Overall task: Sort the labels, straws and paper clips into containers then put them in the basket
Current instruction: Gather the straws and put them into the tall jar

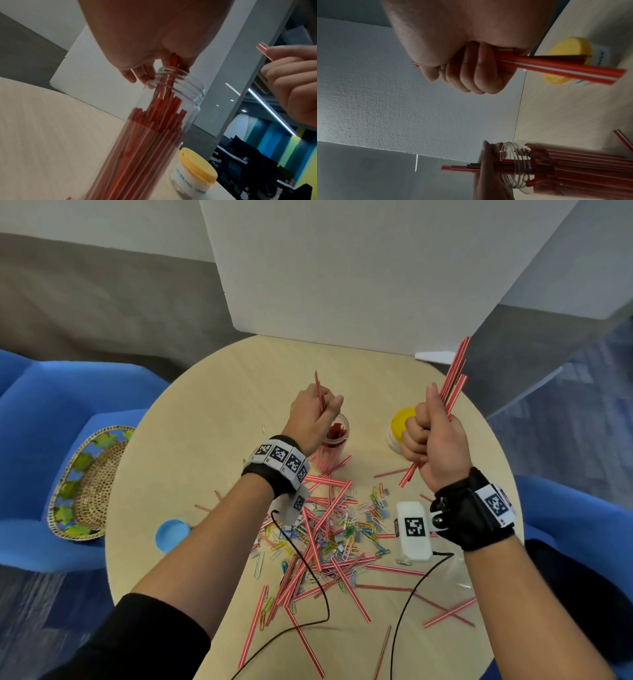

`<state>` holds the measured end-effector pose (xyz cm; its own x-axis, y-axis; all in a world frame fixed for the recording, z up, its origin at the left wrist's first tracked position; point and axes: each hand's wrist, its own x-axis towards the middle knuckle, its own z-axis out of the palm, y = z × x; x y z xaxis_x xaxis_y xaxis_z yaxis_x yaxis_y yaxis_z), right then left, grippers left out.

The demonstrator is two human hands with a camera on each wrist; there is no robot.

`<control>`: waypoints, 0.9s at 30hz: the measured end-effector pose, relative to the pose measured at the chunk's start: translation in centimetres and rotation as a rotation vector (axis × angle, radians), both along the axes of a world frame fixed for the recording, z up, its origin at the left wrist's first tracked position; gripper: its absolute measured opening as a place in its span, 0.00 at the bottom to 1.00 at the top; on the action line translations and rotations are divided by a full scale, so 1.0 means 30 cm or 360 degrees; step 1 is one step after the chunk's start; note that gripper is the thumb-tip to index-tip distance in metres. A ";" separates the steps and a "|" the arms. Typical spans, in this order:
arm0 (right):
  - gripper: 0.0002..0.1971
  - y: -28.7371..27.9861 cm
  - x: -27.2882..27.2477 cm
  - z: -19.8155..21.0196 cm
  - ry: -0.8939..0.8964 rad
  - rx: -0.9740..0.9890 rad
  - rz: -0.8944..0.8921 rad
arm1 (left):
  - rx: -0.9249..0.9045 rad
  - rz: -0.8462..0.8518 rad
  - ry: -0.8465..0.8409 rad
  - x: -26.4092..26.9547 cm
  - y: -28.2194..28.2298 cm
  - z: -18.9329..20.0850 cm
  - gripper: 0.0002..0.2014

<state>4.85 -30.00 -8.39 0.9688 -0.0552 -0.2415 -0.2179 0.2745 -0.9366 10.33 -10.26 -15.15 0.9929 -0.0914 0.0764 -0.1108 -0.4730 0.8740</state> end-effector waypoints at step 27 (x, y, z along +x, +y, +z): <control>0.26 0.257 0.191 0.080 -0.0298 -0.0346 0.0126 | 0.0453 0.0562 0.0220 -0.119 0.263 -0.154 0.18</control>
<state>10.57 -22.28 -6.00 0.9988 -0.0085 -0.0487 -0.0482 0.0522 -0.9975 6.77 -2.37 -19.76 0.9661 0.2552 -0.0378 0.2080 -0.6838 0.6994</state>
